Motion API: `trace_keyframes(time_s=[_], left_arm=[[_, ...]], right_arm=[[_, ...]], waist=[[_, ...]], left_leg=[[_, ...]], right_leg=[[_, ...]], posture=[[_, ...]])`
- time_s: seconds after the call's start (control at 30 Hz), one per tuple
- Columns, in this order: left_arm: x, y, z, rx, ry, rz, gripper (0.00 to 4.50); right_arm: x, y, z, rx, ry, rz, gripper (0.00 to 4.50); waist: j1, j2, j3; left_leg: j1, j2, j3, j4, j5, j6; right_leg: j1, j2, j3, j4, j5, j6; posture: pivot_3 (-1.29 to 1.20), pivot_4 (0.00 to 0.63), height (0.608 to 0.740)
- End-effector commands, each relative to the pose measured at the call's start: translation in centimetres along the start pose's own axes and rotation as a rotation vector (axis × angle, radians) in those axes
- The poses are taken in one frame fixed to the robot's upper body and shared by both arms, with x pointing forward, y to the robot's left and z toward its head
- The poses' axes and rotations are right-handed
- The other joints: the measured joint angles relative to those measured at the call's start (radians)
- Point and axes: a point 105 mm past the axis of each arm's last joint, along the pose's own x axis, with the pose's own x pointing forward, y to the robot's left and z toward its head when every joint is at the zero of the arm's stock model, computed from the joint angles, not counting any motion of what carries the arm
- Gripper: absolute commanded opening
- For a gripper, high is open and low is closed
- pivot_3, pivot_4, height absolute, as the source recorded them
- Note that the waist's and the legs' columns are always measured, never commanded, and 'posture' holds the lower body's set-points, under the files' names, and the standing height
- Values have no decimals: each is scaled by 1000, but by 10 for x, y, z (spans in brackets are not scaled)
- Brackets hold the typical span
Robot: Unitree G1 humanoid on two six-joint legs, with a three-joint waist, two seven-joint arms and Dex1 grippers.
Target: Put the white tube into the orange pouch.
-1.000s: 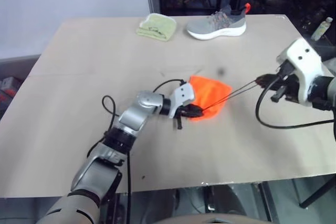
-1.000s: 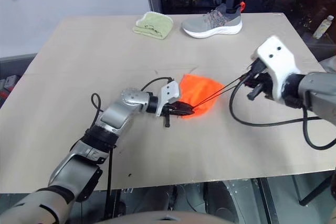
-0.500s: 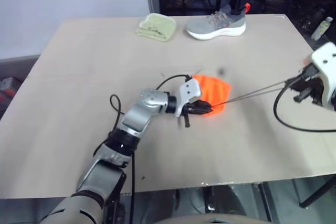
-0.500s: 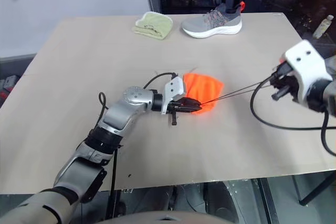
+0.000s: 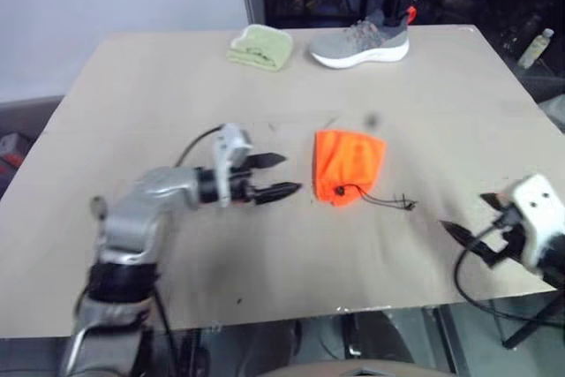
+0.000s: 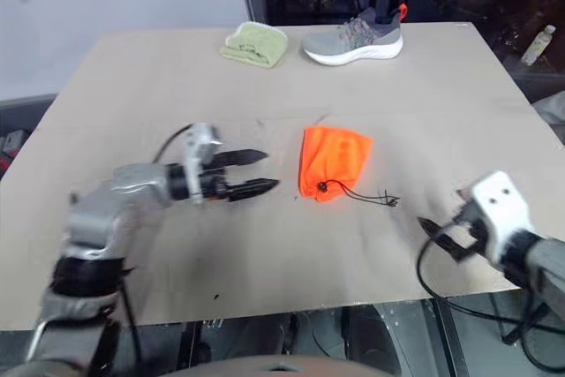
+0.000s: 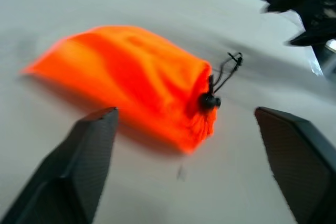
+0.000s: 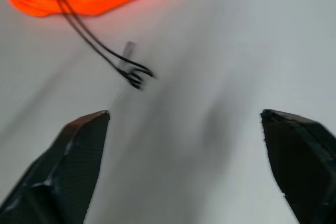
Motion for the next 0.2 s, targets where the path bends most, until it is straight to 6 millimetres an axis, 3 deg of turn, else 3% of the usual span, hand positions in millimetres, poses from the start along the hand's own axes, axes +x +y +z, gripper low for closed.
trace_keyframes(time_s=[0.03, 0.13, 0.2], left_arm=[[-28, -5, -2, 26, 33, 39, 4150], [-48, -8, -6, 17, 74, 77, 4150], [-55, -8, -6, 11, 87, 89, 4150]], right_arm=[[-24, 6, 7, -72, -45, 46, 4437], [-35, 6, 0, -70, -27, 73, 4437], [-38, 5, -1, -67, -32, 73, 4437]], waist=[[3, 1, 1], [5, 3, 4], [5, 3, 4]], left_leg=[[3, 0, 0, -1, 0, 0], [16, 0, 0, -3, -4, 6], [16, 0, 0, -3, -4, 6]], right_leg=[[3, 0, 0, 0, 0, 0], [19, -1, -1, -4, -1, 0], [20, -1, -2, -5, -1, 0]], posture=[[0, 150, 740], [0, 150, 740], [0, 150, 740]])
